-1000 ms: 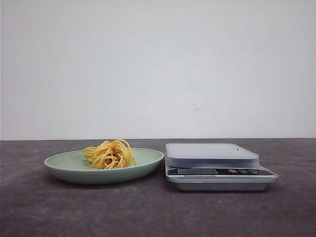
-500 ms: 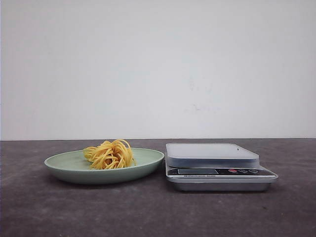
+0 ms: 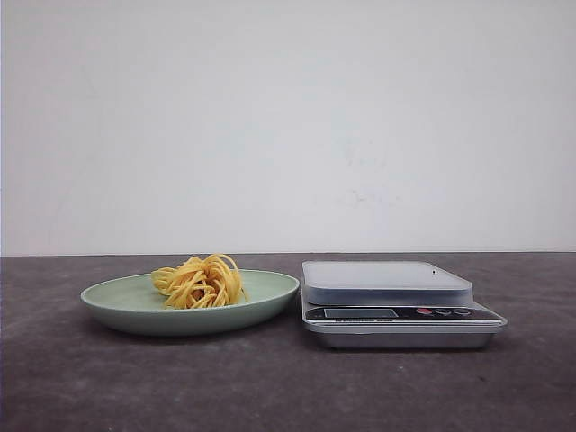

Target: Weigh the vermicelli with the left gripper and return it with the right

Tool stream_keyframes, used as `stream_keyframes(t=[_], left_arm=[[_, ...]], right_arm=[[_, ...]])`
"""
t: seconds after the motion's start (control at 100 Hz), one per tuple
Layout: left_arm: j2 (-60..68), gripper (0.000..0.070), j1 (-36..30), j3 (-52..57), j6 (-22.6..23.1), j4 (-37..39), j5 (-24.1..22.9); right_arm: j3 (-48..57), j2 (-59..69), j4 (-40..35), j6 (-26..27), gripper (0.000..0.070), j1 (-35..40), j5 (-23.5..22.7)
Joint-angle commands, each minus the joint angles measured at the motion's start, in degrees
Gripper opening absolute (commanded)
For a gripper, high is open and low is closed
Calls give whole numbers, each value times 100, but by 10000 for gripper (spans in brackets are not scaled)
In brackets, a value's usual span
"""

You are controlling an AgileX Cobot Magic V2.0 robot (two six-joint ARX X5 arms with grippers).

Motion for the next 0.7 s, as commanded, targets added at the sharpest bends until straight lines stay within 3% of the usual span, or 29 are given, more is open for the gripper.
stream_keyframes(t=[0.0,0.14,0.37,0.43,0.59,0.69], left_arm=[[-2,11,-2,-103,39,-33,11],[-2,11,0,-103,39,-35,11],[-2,11,0,-103,39,-33,9],[-2,11,0,-103,39,-33,9],[-2,11,0,-103,39,-33,9],[-2,11,0,-103,39,-33,9]], right_arm=[[55,-4,63,68,6,66,2],[50,-103,162,-275,6,-393,136],[-190,-361,361,-623,6,-2682,59],[-470,-540,796,-855,6,-3270,-225],[-1705,-1228,2693,-1436,6,-4426,-1528],[-2546,-1587,3248,-1478,6,-4850,-2138]])
